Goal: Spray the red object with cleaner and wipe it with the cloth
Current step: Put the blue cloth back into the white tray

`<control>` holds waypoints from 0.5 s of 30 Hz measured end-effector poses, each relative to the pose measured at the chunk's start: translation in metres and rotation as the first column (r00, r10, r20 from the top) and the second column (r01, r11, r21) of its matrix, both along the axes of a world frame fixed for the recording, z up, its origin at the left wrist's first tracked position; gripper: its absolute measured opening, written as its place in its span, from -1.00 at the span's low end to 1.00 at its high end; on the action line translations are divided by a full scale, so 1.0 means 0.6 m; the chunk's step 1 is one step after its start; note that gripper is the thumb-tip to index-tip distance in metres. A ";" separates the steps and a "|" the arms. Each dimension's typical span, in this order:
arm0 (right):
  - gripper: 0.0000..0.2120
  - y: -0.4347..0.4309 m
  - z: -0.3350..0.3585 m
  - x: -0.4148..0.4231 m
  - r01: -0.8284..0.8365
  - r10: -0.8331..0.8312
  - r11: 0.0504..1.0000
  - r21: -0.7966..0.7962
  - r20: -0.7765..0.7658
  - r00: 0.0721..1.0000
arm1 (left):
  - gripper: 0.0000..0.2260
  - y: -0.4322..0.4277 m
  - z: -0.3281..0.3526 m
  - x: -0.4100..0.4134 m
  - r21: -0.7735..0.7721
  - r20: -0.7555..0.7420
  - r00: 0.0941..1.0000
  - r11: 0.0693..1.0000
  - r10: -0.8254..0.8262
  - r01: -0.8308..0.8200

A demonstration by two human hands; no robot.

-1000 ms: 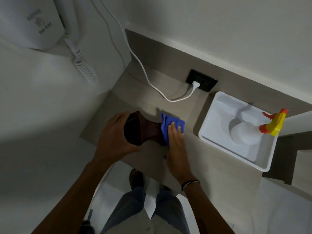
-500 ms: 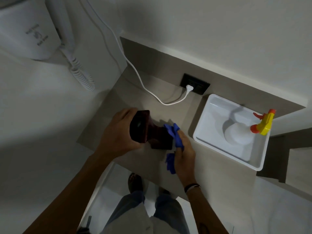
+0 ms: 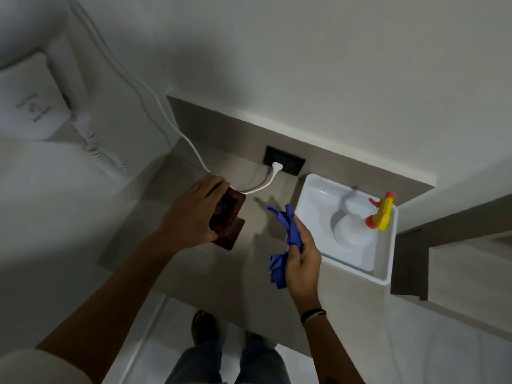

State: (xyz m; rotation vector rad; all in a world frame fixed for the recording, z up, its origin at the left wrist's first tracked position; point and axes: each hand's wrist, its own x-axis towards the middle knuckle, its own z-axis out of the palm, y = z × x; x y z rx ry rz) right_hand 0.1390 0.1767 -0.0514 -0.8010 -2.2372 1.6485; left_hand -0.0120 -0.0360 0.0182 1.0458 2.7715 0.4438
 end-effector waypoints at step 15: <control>-0.32 0.171 -0.134 -0.153 -0.564 0.122 0.660 0.496 0.670 0.732 | 0.03 -0.011 -0.028 0.000 0.036 0.090 0.995 0.999 0.033 -0.036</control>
